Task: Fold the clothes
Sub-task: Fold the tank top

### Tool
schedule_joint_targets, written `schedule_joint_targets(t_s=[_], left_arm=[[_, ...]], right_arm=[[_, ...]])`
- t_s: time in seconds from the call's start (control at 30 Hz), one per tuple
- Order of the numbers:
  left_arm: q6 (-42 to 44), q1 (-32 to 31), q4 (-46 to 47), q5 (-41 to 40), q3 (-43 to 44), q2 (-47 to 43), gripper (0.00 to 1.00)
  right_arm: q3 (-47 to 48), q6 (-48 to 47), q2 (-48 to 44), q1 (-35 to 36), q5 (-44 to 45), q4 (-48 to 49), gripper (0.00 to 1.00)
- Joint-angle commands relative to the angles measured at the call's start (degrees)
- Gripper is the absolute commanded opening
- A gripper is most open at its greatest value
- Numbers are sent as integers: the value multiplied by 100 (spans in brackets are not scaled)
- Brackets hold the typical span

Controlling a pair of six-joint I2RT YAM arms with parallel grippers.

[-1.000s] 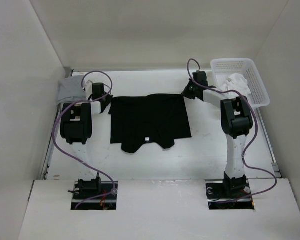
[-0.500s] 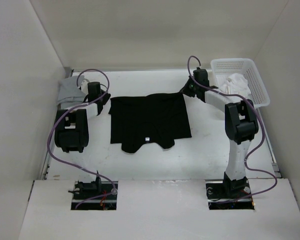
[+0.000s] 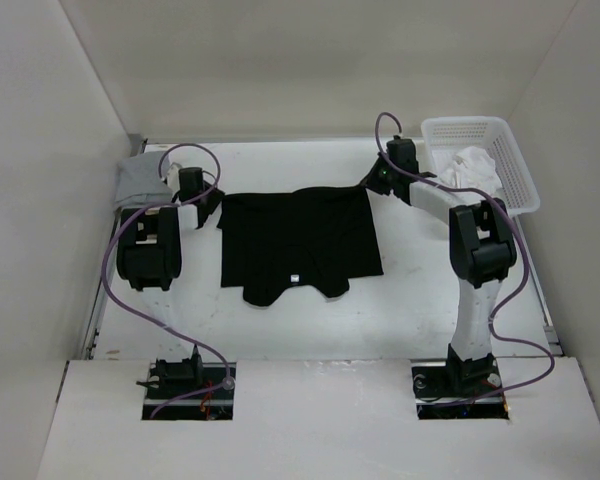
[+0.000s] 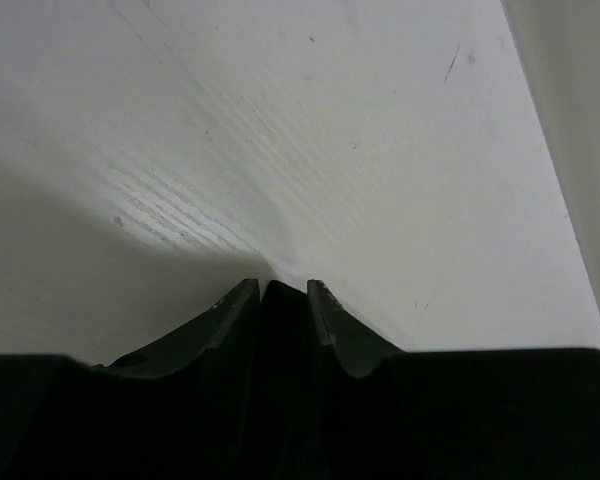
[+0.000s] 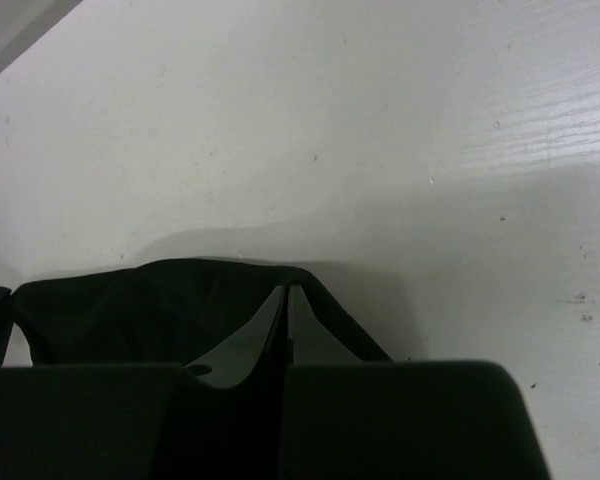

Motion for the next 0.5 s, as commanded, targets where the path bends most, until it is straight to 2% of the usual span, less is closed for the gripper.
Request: schedule_joint_targets(t_s=[0.0,0.1,0.3,0.47], left_arm=[[-34,46,240,98,213,38,25],[-16,19,240,90,213,73,23],[-8,10,205,72,257,74,8],[89,2,12,-191,187,-295,1]], right_arm=[[26,-49,64,30,-46,285,3],[9,-23,81,30,-63,329,4],[-18,-14,64,30,-81,329,4],[-149,-5,-146,30,-46,390,2]])
